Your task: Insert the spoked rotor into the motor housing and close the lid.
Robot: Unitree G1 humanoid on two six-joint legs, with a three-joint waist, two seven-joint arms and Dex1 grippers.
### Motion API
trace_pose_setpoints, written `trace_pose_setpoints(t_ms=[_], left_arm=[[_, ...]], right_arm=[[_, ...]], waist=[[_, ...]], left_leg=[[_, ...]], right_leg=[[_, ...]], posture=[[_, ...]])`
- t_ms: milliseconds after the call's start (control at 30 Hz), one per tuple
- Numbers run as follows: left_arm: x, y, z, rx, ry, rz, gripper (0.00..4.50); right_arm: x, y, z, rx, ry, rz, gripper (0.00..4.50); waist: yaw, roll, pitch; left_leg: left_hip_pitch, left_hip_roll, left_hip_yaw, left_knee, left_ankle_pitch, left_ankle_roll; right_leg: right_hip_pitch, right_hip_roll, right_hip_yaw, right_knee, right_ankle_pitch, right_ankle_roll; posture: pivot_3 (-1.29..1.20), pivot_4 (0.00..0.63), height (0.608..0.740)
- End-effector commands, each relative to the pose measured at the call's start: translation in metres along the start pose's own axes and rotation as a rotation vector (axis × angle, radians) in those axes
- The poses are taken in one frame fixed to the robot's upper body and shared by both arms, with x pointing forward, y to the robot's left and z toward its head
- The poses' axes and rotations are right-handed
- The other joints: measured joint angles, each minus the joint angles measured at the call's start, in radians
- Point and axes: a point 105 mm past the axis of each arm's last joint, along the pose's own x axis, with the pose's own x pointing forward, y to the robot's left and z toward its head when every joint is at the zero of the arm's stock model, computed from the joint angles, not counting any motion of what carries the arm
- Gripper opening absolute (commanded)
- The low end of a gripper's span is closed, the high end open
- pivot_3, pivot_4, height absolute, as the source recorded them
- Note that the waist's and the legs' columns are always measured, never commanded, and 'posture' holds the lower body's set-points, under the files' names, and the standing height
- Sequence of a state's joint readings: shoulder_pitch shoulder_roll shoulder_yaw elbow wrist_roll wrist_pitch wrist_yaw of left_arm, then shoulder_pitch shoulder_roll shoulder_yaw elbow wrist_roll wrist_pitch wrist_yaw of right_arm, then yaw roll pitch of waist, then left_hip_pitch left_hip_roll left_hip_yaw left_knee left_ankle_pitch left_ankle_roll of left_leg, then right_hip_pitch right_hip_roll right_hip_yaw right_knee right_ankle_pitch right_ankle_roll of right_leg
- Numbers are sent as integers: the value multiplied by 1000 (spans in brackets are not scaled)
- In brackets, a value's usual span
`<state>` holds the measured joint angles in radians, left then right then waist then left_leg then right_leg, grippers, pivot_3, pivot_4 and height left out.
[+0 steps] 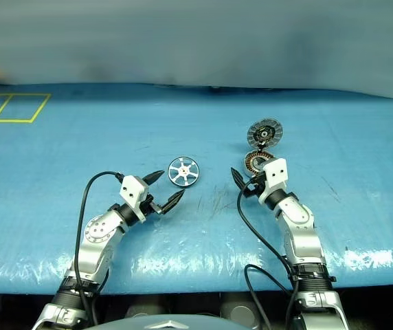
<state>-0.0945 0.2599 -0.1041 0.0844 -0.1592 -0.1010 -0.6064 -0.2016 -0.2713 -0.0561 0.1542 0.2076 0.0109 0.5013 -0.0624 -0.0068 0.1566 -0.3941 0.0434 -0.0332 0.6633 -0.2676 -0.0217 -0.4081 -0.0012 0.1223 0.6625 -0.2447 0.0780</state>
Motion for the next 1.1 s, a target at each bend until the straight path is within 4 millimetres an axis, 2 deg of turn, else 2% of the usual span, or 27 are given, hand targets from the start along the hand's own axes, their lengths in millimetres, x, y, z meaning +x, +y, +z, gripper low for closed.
trace_pose_setpoints(t_ms=[33,900,1100], left_arm=[[0,2,11,24,-43,9,4500],[3,2,17,25,-82,6,4500],[4,2,21,26,-108,12,4500]], right_arm=[[2,-2,9,-9,-32,2,4469],[1,-1,9,-12,-30,16,4469],[-5,1,5,-56,38,78,4469]], waist=[[0,0,0],[0,0,0],[1,0,0]], left_leg=[[0,0,0,0,0,0],[0,0,0,0,0,0],[0,0,0,0,0,0]], right_leg=[[0,0,0,0,0,0],[0,0,0,0,0,0],[0,0,0,0,0,0]], posture=[[0,150,740],[0,150,740],[0,150,740]])
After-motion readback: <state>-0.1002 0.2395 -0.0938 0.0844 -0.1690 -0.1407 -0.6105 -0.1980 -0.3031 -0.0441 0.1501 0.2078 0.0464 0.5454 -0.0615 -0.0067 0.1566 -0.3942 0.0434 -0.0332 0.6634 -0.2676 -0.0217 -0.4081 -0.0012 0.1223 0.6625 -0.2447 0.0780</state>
